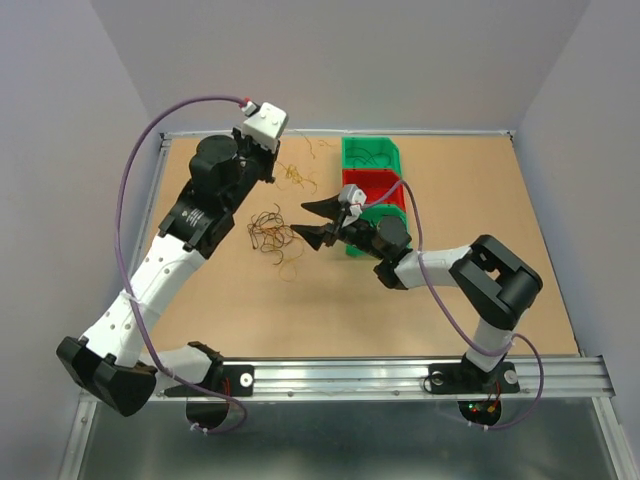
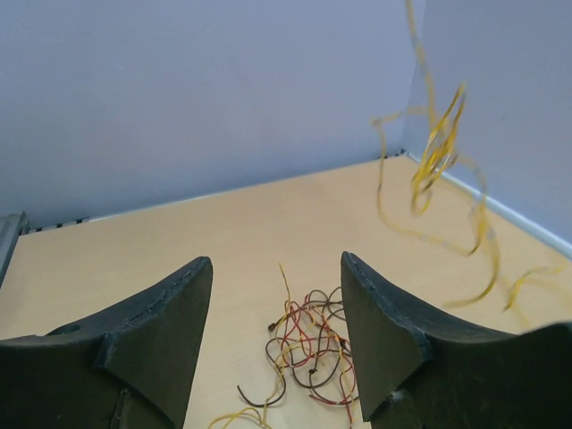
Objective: Untangle the cables
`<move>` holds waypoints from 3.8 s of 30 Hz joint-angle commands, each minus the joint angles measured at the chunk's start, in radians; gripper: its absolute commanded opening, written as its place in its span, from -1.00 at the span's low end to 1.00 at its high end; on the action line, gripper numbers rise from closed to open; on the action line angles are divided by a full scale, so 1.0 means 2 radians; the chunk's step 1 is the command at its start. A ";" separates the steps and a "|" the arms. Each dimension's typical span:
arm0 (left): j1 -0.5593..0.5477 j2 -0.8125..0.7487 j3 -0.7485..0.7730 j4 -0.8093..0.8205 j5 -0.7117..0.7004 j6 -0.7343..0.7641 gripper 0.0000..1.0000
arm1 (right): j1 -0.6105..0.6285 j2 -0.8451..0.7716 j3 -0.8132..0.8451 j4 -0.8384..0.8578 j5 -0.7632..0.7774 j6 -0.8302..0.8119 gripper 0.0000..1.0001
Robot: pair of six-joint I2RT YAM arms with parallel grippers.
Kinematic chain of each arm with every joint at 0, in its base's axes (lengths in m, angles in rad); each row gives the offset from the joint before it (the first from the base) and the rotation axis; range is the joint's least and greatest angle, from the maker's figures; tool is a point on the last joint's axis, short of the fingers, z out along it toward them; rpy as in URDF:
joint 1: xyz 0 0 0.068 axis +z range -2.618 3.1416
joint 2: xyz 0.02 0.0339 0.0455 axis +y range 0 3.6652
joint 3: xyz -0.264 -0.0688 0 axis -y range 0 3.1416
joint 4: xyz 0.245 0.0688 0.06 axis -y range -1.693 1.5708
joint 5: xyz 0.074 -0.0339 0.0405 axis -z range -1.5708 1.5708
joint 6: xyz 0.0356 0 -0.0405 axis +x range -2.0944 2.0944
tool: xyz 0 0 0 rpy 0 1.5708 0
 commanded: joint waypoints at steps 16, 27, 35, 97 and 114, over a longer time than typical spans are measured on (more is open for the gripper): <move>-0.001 -0.042 -0.106 0.109 0.149 -0.047 -1.00 | -0.004 0.009 0.036 0.100 -0.039 0.030 0.29; -0.001 -0.050 -0.117 0.119 0.163 -0.057 -1.00 | -0.004 0.042 0.061 0.112 -0.040 0.051 -0.26; 0.021 -0.061 -0.126 0.136 0.145 -0.080 -1.00 | -0.004 0.045 0.056 0.116 -0.027 0.040 -0.84; 0.057 -0.021 -0.114 0.138 0.115 -0.114 -1.00 | -0.017 0.093 0.209 -0.176 0.018 0.027 -0.33; 0.125 -0.048 -0.125 0.161 0.133 -0.161 -1.00 | -0.016 0.109 0.188 -0.212 0.032 -0.018 -0.99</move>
